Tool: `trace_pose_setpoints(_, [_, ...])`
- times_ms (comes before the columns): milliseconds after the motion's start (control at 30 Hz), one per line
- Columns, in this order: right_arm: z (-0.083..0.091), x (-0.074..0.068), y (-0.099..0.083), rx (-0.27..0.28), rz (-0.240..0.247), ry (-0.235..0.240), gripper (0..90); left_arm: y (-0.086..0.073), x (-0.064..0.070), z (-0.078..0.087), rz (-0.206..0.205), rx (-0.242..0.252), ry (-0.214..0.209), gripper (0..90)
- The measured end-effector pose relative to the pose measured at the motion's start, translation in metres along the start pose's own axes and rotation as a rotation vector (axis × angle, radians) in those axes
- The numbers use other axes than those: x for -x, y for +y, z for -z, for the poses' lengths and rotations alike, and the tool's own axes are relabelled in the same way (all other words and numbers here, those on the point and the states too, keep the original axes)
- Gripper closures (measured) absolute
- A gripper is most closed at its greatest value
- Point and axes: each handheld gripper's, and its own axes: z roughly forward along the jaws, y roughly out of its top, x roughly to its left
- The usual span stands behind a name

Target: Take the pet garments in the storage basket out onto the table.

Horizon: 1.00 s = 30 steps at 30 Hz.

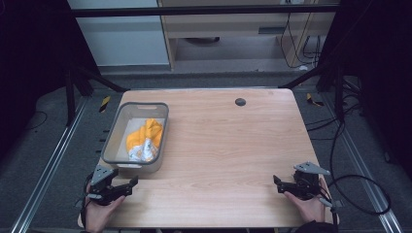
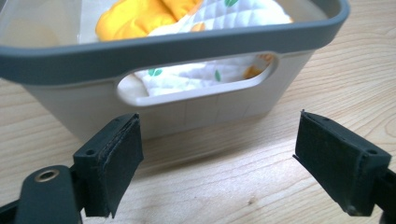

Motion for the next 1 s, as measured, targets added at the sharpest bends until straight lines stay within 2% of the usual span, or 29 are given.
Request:
trace_pose_setpoints(100, [0.001,-0.002,0.000,0.013,0.005,0.004,9.3,0.001,0.001,0.001,0.002,-0.003,-0.002,15.1])
trace_pose_setpoints(233, [0.001,-0.002,-0.001,0.012,-0.001,0.017,10.5,0.002,0.003,0.004,0.028,0.004,-0.022,16.6])
trace_pose_setpoints(400, [0.003,0.000,-0.001,0.029,-0.014,0.011,11.0,0.005,0.006,0.008,0.044,0.015,-0.029,17.2])
trace_pose_setpoints(633, [0.002,0.001,-0.001,0.021,-0.015,0.005,11.0,0.008,0.006,0.011,0.051,0.016,-0.033,16.8])
trace_pose_setpoints(767, [0.002,0.001,-0.002,0.026,-0.007,0.002,11.0,0.015,0.008,0.017,0.055,0.053,-0.045,16.7])
trace_pose_setpoints(933, [0.002,0.000,-0.002,0.023,-0.012,0.002,11.0,0.021,0.007,0.021,0.053,0.069,-0.046,16.7])
trace_pose_setpoints(1000, [0.001,0.001,-0.002,0.026,0.001,-0.008,11.0,0.023,0.007,0.023,0.059,0.077,-0.045,16.7])
